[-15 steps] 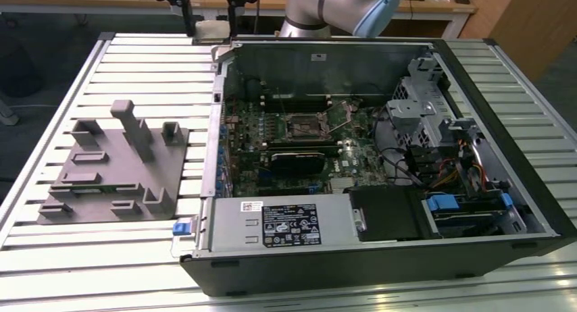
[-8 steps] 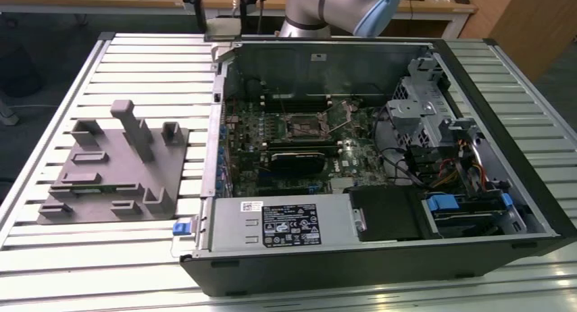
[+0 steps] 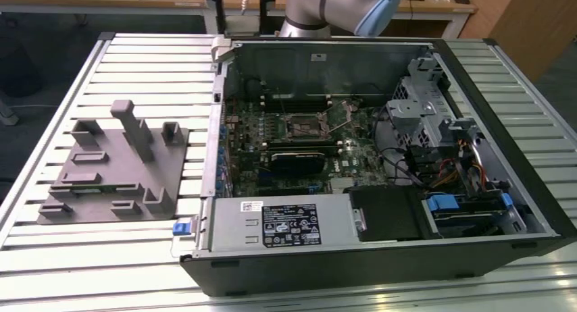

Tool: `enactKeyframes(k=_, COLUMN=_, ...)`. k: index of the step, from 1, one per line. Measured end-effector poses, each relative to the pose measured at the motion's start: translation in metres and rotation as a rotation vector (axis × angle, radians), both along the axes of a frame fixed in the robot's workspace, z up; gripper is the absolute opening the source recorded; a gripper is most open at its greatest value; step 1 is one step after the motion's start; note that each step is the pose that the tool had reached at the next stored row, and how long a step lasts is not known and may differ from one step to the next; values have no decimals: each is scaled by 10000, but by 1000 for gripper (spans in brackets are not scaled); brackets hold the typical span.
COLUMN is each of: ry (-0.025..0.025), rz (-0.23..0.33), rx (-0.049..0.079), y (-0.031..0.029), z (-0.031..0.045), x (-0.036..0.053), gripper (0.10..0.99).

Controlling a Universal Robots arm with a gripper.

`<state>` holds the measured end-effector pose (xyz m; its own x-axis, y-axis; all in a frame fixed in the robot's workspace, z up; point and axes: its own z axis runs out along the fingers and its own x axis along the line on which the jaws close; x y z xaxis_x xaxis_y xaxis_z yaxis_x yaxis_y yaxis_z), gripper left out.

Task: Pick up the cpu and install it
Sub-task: 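Pick up the cpu and move it towards the insertion slot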

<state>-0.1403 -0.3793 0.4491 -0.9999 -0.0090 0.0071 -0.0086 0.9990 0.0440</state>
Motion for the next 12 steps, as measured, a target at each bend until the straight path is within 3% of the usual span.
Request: enactKeyframes(k=12, ry=0, rz=0, rx=1, y=69, z=-15, x=438, gripper=537)
